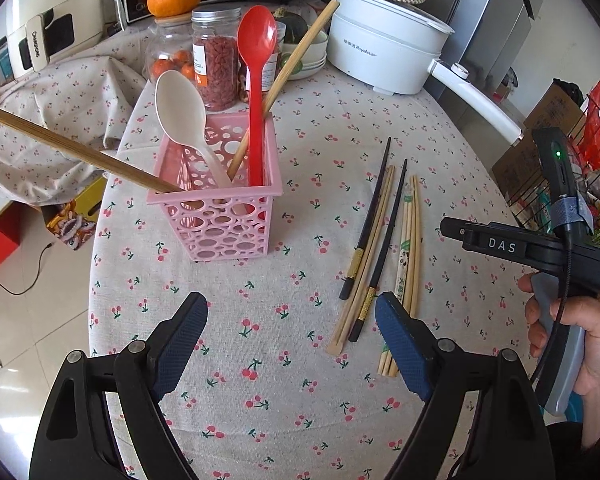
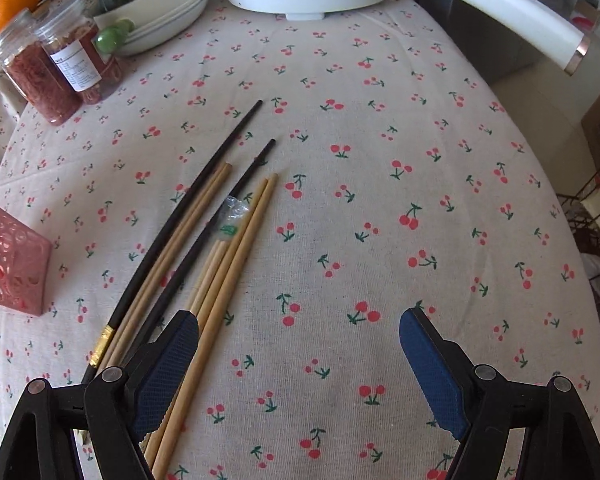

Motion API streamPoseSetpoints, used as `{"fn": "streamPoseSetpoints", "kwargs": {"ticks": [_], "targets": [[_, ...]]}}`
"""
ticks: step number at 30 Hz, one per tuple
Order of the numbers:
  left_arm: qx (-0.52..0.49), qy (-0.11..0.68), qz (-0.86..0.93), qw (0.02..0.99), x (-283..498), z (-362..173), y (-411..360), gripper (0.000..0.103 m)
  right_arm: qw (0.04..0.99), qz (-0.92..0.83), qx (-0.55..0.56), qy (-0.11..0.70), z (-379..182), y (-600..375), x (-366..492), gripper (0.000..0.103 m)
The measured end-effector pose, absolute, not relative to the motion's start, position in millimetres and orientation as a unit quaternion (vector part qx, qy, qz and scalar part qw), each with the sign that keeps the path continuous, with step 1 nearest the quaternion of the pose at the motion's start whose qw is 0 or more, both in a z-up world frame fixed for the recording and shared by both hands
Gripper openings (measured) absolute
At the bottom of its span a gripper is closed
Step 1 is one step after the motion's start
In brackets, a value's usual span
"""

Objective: Organize utensils
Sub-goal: 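Move the right tool to the loose wooden chopstick and grasp it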

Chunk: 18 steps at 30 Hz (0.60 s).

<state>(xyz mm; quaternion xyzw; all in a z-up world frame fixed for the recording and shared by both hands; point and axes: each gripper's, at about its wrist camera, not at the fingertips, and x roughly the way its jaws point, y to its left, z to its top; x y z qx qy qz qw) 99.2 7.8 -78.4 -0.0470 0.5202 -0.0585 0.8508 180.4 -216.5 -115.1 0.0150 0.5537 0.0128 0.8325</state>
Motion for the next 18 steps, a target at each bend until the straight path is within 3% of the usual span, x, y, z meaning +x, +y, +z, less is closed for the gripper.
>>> {"fn": "streamPoseSetpoints", "kwargs": {"ticks": [18], "targets": [[-0.047,0.527,-0.064,0.846,100,-79,7,0.088,0.806,-0.011,-0.039,0.59,-142,-198,191,0.086]]}}
